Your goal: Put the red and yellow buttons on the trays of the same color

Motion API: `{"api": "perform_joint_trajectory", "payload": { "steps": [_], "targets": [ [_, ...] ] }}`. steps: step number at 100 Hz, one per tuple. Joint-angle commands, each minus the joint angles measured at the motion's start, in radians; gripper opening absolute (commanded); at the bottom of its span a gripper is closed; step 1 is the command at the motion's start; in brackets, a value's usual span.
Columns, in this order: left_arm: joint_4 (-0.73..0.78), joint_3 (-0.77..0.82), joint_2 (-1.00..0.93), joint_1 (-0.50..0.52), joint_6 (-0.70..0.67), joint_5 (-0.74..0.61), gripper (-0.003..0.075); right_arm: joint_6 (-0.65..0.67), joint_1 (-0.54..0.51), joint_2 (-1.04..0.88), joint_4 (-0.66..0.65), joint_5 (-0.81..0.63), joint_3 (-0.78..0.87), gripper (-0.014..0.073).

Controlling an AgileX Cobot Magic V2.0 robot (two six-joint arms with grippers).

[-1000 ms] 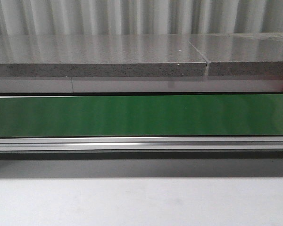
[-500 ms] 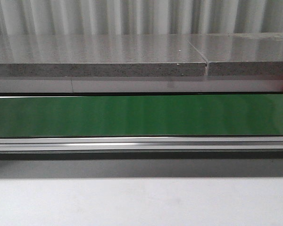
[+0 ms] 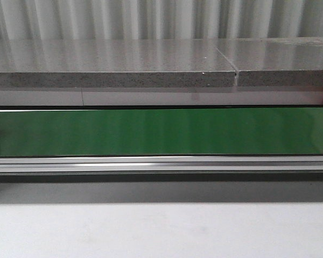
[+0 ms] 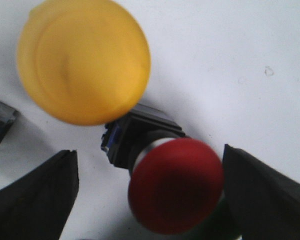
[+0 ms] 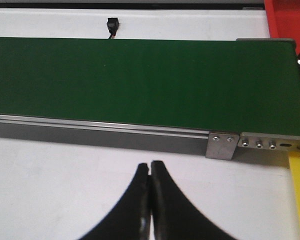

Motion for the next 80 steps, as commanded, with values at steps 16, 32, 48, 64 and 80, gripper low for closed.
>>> {"api": "perform_joint_trajectory", "payload": {
  "steps": [16,32,48,64,80],
  "targets": [
    [-0.03,-0.032,-0.051,0.0,-0.011,-0.059,0.0561,-0.01,0.003,0.004,-0.001,-0.066,-0.026,-0.0122],
    [-0.03,-0.032,-0.051,0.0,-0.011,-0.057,0.0438,-0.01,0.003,0.004,-0.001,-0.066,-0.026,-0.0122],
    [-0.03,-0.032,-0.051,0.0,-0.011,-0.066,0.0297,-0.01,0.003,0.004,-0.001,-0.066,-0.026,-0.0122],
    [-0.03,-0.032,-0.051,-0.004,-0.008,-0.064,0.0235,-0.01,0.003,0.004,-0.001,-0.066,-0.026,-0.0122],
    [-0.009,-0.032,-0.077,-0.014,-0.005,-0.056,0.0229,-0.01,0.003,0.004,-0.001,-0.066,-0.026,-0.0122]
  ]
}}
